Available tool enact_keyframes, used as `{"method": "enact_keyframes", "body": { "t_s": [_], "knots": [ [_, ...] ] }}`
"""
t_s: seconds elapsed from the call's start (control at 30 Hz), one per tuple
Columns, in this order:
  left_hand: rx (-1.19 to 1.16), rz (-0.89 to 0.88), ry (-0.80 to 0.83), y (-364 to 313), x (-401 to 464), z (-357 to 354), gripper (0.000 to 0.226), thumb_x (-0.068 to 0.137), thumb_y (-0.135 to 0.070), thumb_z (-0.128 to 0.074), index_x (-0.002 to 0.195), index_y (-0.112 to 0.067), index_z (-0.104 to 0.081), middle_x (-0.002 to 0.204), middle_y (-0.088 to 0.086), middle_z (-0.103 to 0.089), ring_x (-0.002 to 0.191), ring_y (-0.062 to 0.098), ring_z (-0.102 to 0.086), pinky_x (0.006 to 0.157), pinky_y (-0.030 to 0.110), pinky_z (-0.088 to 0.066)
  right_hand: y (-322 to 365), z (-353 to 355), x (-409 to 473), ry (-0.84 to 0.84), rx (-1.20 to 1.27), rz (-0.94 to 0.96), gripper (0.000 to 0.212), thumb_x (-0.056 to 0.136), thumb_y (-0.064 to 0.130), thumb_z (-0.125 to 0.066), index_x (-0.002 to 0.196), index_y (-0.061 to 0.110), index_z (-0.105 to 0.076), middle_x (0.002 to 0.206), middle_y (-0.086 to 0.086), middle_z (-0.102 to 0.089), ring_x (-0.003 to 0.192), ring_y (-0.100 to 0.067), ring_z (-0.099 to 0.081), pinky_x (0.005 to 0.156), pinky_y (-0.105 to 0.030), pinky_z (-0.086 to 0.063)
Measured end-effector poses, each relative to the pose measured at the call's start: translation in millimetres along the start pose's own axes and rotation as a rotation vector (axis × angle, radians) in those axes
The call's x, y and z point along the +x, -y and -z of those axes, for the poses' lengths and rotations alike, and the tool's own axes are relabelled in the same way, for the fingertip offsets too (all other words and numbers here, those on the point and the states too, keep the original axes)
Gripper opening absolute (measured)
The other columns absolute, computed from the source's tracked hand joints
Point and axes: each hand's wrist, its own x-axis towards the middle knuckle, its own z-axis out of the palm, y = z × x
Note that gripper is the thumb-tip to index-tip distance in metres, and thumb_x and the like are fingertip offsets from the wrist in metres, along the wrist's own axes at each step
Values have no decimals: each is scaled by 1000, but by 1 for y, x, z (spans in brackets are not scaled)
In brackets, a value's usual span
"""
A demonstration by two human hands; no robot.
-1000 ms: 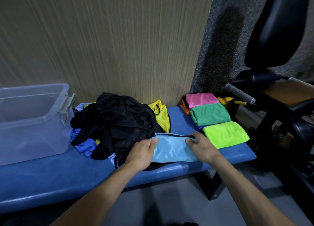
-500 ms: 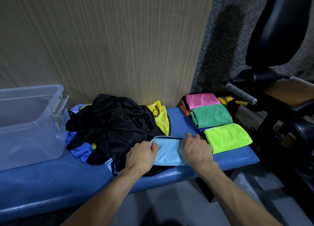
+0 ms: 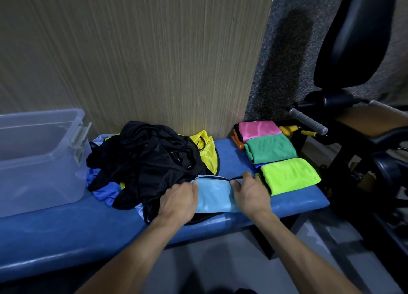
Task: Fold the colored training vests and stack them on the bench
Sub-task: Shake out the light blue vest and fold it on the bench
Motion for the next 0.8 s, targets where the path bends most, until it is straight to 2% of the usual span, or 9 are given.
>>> {"method": "enact_keyframes", "body": {
  "t_s": [0.07,0.13,0.23,0.33,0.4,0.5,0.67,0.8],
  "knots": [
    [-22,35,28,1,5,3,55,108,-47,-23,116,-10,-63,121,20,-63,111,42,-58,92,44,-46,-1,2,-2,-27,93,5,35,104,40,-50,117,8,-53,114,-14,-53,102,-38,-58,76,-38,-40],
    [-5,1,9,1,7,8,44,106,-46,-30,114,-13,-58,117,16,-64,108,41,-60,86,43,-46,-2,4,-2,-40,174,20,32,104,37,-52,115,7,-54,107,-10,-50,95,-35,-56,72,-34,-34],
    [-10,-215,-132,3,10,12,19,103,-40,-45,112,-24,-46,110,-3,-56,102,27,-57,76,41,-50,-5,7,-1,-63,219,46,30,103,34,-55,116,8,-55,105,-6,-46,86,-26,-48,72,-31,-31],
    [-43,-372,-87,7,21,12,12,101,-42,-52,109,-33,-52,109,-14,-43,105,12,-45,77,36,-51,-8,6,-2,-65,230,75,29,103,33,-55,116,8,-56,105,-3,-43,96,-31,-54,72,-31,-31],
    [-64,-402,-40,8,28,11,14,100,-44,-55,109,-34,-57,109,-16,-43,105,10,-42,80,32,-49,-9,5,-2,-66,249,89,28,103,32,-56,116,8,-56,105,-3,-43,101,-30,-54,73,-30,-30],
    [-104,-480,-52,6,37,14,10,99,-42,-60,101,-32,-62,106,-17,-45,101,7,-40,80,28,-46,-11,4,0,-74,263,94,27,103,32,-55,117,9,-56,106,-3,-45,98,-27,-52,74,-29,-31],
    [-238,-486,35,4,48,17,10,103,-34,-55,94,-29,-57,98,-16,-53,94,4,-41,84,23,-36,-14,2,5,-53,277,98,28,104,32,-54,116,7,-57,107,-6,-47,97,-28,-53,75,-30,-32],
    [-296,-461,102,2,53,17,12,104,-30,-53,92,-27,-55,89,-8,-61,87,3,-47,75,21,-37,-14,0,7,-37,240,105,28,104,33,-53,117,7,-55,110,-7,-47,99,-30,-54,80,-35,-38]
  ]
}}
